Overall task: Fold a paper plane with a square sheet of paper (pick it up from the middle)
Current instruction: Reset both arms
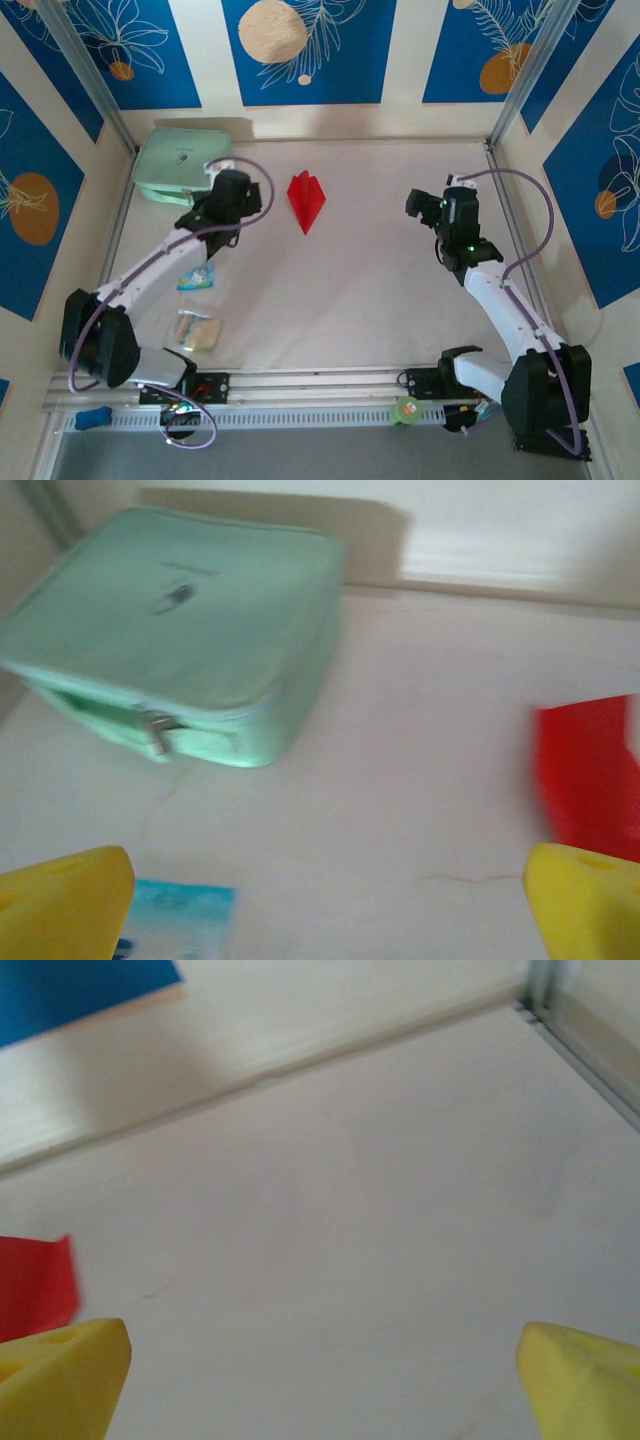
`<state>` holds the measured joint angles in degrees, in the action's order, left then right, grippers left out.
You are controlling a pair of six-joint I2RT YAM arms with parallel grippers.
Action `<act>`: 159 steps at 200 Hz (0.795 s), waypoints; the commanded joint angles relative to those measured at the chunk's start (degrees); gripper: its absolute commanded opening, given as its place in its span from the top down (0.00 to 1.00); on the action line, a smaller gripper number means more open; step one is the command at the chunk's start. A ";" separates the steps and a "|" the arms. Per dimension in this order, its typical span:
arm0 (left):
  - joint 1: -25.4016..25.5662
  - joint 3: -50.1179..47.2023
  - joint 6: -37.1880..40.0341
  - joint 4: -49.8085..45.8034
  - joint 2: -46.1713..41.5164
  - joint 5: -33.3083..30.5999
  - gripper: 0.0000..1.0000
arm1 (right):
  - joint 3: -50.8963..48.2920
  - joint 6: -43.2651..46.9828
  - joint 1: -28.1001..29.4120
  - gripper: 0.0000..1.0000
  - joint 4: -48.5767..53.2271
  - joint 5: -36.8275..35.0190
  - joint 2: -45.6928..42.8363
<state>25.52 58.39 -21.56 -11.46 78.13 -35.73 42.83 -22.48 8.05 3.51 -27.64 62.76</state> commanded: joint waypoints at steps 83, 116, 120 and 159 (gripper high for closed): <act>-16.33 -33.35 17.51 43.29 -2.75 5.39 0.01 | -20.21 12.39 -5.21 0.01 -35.62 4.19 7.89; -18.03 -36.47 23.33 57.85 2.67 18.04 0.01 | -21.56 14.03 -6.98 0.01 -43.12 11.50 11.83; -18.56 -36.28 23.29 57.70 3.12 19.74 0.01 | -21.64 13.88 -7.33 0.01 -43.47 12.68 12.23; -21.84 -37.90 22.35 64.77 8.37 29.64 0.01 | -22.52 14.25 -8.52 0.01 -51.00 18.48 18.34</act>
<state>5.43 21.87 -0.69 43.16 83.88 -15.53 21.67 -10.15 -0.10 -38.57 -14.87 77.71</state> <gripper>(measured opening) 0.992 0.992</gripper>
